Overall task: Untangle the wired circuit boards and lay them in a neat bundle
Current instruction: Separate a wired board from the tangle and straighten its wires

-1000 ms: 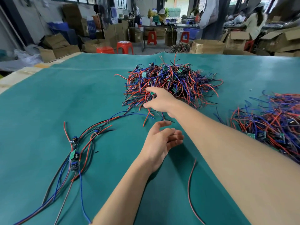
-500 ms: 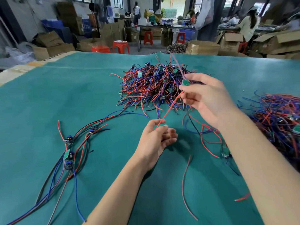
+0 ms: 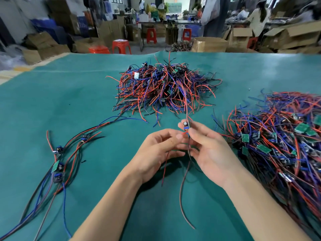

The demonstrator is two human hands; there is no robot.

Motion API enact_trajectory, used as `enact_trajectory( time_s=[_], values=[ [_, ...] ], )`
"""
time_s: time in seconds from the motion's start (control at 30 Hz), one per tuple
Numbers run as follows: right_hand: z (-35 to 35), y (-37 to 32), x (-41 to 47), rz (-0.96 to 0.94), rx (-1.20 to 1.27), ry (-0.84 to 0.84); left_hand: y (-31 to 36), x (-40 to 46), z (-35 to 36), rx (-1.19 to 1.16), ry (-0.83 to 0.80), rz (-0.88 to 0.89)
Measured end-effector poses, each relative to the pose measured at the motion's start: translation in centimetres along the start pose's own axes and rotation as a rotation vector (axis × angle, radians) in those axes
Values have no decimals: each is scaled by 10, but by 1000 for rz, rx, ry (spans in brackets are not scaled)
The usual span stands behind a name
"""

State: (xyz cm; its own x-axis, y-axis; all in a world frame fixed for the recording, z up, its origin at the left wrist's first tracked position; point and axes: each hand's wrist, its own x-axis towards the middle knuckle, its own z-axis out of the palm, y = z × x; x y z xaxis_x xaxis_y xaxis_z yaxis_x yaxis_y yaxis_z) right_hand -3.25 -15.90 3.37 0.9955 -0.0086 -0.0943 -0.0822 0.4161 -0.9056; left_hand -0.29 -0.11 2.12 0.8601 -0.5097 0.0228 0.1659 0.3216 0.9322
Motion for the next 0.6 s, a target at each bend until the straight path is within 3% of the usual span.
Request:
enact_trajectory(
  time_s=[0.37, 0.6],
  values=[
    [9, 10, 2, 174, 279, -74, -3, 1, 0, 60, -7, 17],
    [13, 13, 1, 79, 45, -39, -4, 1, 1, 66, 57, 15]
  ],
)
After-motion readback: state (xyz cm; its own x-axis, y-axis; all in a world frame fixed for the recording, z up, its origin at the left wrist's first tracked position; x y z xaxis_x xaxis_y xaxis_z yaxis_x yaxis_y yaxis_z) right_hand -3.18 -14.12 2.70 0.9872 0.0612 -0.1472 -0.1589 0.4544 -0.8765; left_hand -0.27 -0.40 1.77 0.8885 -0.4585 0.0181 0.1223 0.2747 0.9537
